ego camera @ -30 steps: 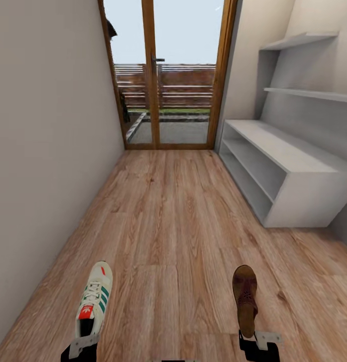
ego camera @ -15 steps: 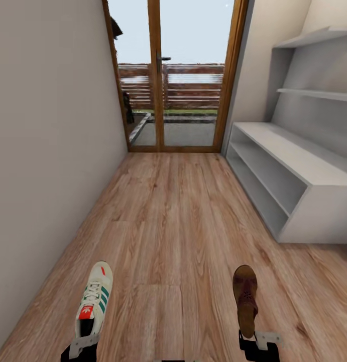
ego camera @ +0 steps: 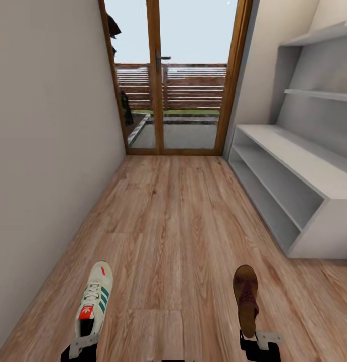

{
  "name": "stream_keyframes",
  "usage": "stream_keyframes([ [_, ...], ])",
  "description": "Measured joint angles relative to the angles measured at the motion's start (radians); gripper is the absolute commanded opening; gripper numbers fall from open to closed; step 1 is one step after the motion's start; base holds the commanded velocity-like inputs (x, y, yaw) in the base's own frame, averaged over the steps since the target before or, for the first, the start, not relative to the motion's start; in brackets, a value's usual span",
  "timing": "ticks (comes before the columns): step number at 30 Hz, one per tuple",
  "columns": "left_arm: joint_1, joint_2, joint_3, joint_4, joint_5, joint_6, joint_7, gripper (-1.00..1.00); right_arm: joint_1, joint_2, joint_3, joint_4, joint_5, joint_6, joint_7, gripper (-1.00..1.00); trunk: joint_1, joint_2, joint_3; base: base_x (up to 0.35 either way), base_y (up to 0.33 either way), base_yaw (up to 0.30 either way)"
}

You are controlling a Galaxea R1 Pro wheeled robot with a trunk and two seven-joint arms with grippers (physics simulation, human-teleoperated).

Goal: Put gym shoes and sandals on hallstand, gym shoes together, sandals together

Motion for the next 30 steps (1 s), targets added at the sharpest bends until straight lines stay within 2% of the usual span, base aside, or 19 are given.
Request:
stream_keyframes([
  [30, 0.0, 0.0, 0.0, 0.011, 0.0, -0.001, 0.0, -1.0, 0.0, 0.0, 0.0, 0.0, 0.0, 0.002, 0.0, -1.0, 0.0, 0.0, 0.0, 0.338, 0.0, 0.0],
])
